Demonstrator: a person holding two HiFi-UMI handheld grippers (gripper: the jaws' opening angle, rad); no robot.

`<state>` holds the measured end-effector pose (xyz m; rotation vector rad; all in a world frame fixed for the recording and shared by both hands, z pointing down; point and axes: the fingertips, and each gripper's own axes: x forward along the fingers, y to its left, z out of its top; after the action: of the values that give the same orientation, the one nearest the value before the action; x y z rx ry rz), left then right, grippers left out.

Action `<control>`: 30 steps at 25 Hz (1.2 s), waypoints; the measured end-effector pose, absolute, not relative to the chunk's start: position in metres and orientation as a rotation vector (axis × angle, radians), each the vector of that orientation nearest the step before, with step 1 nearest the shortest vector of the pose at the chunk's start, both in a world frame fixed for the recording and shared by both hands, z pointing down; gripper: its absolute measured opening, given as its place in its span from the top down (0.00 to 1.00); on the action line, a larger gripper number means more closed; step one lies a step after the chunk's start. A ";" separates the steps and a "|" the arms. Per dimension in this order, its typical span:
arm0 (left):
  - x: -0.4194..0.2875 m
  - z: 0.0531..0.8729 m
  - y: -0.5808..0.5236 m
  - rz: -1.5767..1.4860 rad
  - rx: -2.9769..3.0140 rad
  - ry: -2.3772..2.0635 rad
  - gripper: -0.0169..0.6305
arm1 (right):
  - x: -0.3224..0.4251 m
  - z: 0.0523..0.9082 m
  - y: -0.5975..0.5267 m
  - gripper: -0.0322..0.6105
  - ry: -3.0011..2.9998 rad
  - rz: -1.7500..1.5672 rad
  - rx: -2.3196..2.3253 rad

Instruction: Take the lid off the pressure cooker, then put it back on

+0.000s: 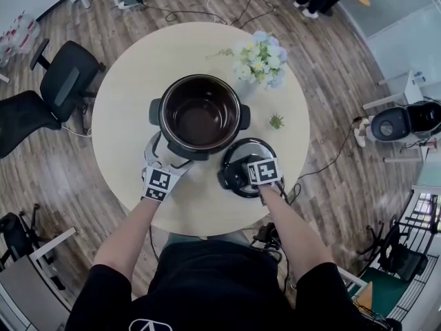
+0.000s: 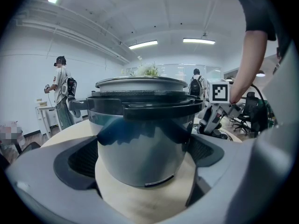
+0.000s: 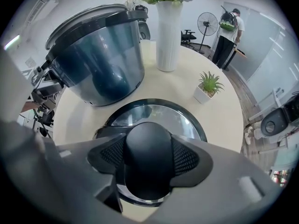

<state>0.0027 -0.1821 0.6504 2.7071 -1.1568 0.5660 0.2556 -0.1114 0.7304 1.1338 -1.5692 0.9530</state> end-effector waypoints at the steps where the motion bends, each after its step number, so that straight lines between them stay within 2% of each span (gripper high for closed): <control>1: 0.003 0.651 -0.182 0.566 2.707 -1.157 0.06 | 0.256 0.731 -0.111 0.48 -1.572 0.952 1.134; 20: 0.004 0.651 -0.181 0.561 2.708 -1.158 0.06 | 0.262 0.727 -0.111 0.51 -1.598 0.947 1.131; 30: 0.003 0.651 -0.180 0.565 2.703 -1.157 0.06 | 0.287 0.678 -0.114 0.51 -1.594 1.009 1.152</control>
<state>0.0031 -0.1803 0.6507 2.7034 -1.1574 0.5647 0.2870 -0.1143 0.6776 1.1517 -1.5936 1.0091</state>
